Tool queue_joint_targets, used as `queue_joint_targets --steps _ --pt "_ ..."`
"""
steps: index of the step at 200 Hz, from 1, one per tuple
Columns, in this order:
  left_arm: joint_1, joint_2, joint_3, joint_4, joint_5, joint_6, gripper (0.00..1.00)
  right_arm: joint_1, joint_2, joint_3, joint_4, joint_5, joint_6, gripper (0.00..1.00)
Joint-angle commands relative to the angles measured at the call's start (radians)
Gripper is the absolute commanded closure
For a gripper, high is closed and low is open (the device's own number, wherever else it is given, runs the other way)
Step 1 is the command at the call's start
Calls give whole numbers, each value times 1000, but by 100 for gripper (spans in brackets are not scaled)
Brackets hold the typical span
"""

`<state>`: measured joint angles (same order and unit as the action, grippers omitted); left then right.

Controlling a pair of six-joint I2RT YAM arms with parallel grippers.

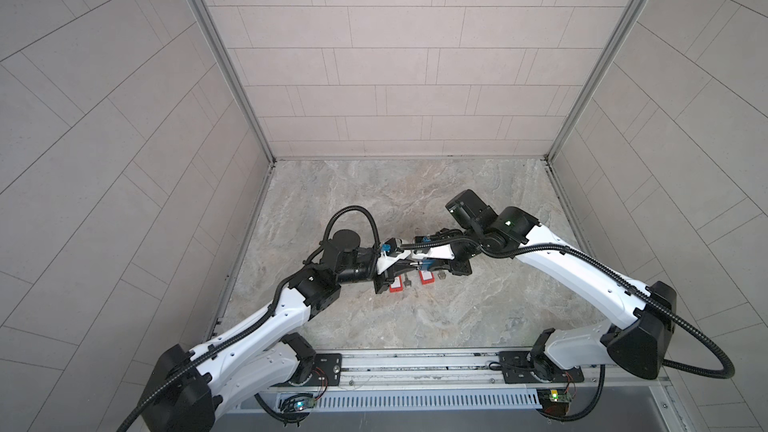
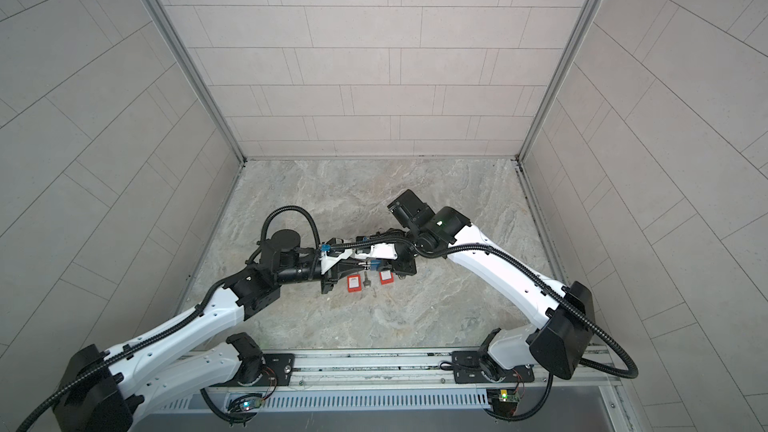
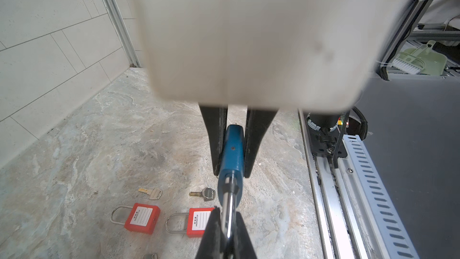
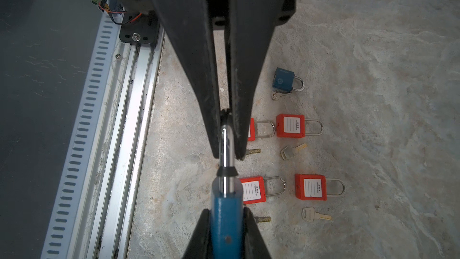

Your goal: Lock with the key

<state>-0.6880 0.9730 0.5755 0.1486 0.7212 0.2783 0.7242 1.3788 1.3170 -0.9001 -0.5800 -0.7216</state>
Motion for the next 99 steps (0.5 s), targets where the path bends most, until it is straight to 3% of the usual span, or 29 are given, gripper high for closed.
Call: queue_joint_targets --steps 1,59,99 --pt "-35 26 14 157 38 -30 100 33 -23 15 141 -161 -6 98" --pt "-125 62 -10 224 -81 55 100 32 13 72 118 -286 1 100" --pt "-163 105 -18 312 -125 16 100 33 34 90 163 -303 7 100"
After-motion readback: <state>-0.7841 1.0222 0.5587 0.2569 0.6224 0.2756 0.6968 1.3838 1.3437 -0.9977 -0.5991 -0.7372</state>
